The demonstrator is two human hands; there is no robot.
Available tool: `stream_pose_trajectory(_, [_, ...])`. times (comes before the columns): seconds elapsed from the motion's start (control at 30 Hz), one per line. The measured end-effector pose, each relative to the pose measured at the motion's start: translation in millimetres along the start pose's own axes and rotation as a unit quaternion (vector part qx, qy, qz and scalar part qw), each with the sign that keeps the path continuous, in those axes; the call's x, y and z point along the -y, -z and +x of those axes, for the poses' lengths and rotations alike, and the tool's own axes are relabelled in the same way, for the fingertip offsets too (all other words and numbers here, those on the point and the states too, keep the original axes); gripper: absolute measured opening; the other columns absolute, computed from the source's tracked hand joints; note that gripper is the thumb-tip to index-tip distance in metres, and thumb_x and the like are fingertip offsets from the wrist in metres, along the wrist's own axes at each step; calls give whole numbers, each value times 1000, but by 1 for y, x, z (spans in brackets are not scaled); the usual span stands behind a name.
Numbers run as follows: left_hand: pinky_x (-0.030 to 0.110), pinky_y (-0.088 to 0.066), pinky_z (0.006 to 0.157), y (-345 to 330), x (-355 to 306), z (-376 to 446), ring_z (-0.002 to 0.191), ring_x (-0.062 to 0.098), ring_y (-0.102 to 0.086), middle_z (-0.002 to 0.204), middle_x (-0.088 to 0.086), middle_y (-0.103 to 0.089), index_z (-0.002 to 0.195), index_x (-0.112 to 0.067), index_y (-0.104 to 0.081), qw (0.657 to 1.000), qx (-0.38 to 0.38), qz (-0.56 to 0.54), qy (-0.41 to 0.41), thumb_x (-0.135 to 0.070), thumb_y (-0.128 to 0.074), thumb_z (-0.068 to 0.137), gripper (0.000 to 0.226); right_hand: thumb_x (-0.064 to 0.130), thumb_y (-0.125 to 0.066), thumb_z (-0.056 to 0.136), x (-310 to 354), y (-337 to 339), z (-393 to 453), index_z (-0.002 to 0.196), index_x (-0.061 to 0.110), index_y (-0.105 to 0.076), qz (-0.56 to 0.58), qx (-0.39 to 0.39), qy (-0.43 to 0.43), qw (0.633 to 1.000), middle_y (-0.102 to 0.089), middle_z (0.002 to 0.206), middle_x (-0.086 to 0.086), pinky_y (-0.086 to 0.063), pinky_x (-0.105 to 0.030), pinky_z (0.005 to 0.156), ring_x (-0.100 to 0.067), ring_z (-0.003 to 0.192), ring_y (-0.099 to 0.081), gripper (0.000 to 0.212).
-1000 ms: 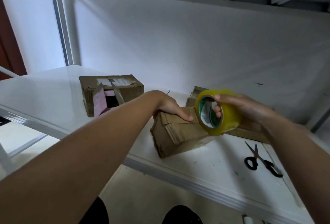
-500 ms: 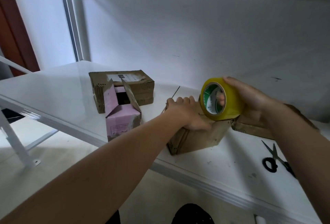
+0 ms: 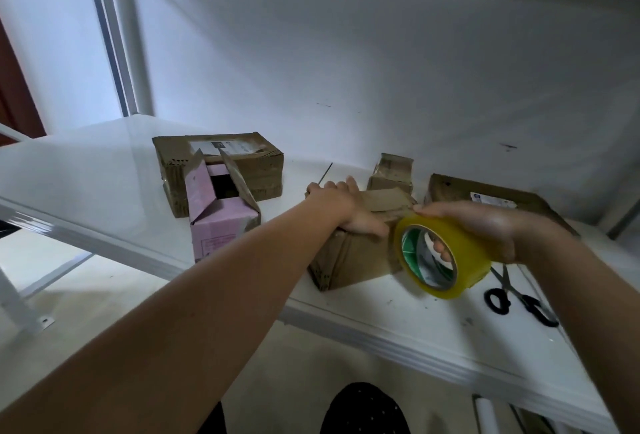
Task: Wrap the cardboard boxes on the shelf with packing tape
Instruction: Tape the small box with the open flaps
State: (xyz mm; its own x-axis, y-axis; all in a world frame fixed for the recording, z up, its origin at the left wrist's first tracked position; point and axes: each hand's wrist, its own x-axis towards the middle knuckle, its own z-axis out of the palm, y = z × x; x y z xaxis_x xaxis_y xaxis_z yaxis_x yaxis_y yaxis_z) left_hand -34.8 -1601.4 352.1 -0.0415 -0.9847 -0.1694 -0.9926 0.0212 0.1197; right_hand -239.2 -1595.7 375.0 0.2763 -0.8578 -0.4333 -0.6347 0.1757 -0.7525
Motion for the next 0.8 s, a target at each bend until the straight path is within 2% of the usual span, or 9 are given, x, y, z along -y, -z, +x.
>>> stream_pose_trajectory(0.1, [49, -21, 107, -2, 2, -3, 140, 31, -23, 153, 9, -26, 151, -13, -7, 1000, -12, -18, -21, -69, -55, 75, 106, 61, -65, 56, -18, -20, -1, 116, 17, -60, 39, -24, 1, 999, -67, 106, -16, -53, -42, 82, -34, 95, -65, 75])
stream_pose_trajectory(0.2, [48, -22, 106, -2, 7, -7, 137, 29, -26, 151, 8, -29, 149, -15, -15, 998, -26, -23, -61, -65, -57, 77, 97, 61, -60, 61, -33, -39, -3, 110, 16, -60, 65, -54, 20, 996, -69, 101, -15, -53, -43, 88, -34, 94, -66, 67])
stream_pose_trajectory(0.3, [50, -18, 112, 1, 15, -15, 142, 29, -17, 156, 5, -18, 152, -19, -2, 997, -9, 5, -80, -66, -61, 75, 108, 63, -59, 61, -42, -44, -6, 108, 19, -59, 71, -63, 39, 995, -68, 102, -13, -50, -47, 93, -33, 95, -65, 64])
stream_pose_trajectory(0.37, [53, -19, 111, 1, 19, -22, 143, 30, -14, 157, 5, -14, 152, -18, 5, 998, 7, 46, -38, -70, -65, 68, 120, 62, -58, 60, -42, -44, -8, 108, 21, -57, 74, -56, 42, 995, -67, 101, -11, -53, -43, 87, -31, 93, -65, 63])
stream_pose_trajectory(0.47, [48, -36, 100, 3, 22, -30, 132, 30, -31, 143, 9, -31, 147, -15, -14, 998, 3, 63, -16, -66, -70, 64, 112, 60, -59, 62, -37, -38, -11, 102, 19, -61, 69, -46, 51, 995, -71, 88, -8, -54, -33, 67, -26, 81, -68, 57])
stream_pose_trajectory(0.57, [36, -44, 87, 18, 33, -28, 112, 24, -46, 132, 4, -44, 138, -14, -34, 998, 41, -35, -37, -61, -72, 68, 92, 56, -62, 66, -29, -21, -14, 95, 15, -69, 88, -43, 106, 989, -72, 80, -7, -53, -33, 64, -21, 70, -70, 50])
stream_pose_trajectory(0.63, [35, -46, 93, 25, 47, -23, 111, 19, -51, 130, 0, -50, 133, -16, -43, 980, 96, -169, -33, -55, -70, 74, 75, 54, -65, 64, -20, -10, -15, 81, 17, -76, 152, -44, 151, 976, -73, 77, -7, -55, -30, 58, -19, 64, -70, 42])
stream_pose_trajectory(0.7, [34, -48, 94, 21, 54, -20, 108, 17, -56, 121, 0, -57, 118, -22, -55, 950, 149, -275, -22, -53, -63, 82, 48, 54, -68, 59, -11, -1, -11, 83, 18, -77, 211, -48, 173, 961, -74, 81, -7, -57, -33, 59, -21, 69, -71, 44])
stream_pose_trajectory(0.8, [36, -46, 96, 7, 50, -18, 103, 15, -56, 112, -1, -57, 106, -26, -59, 925, 190, -330, -7, -58, -49, 90, 37, 55, -70, 56, 0, -3, -1, 85, 14, -72, 218, -58, 183, 957, -71, 77, -6, -57, -33, 64, -19, 65, -67, 50])
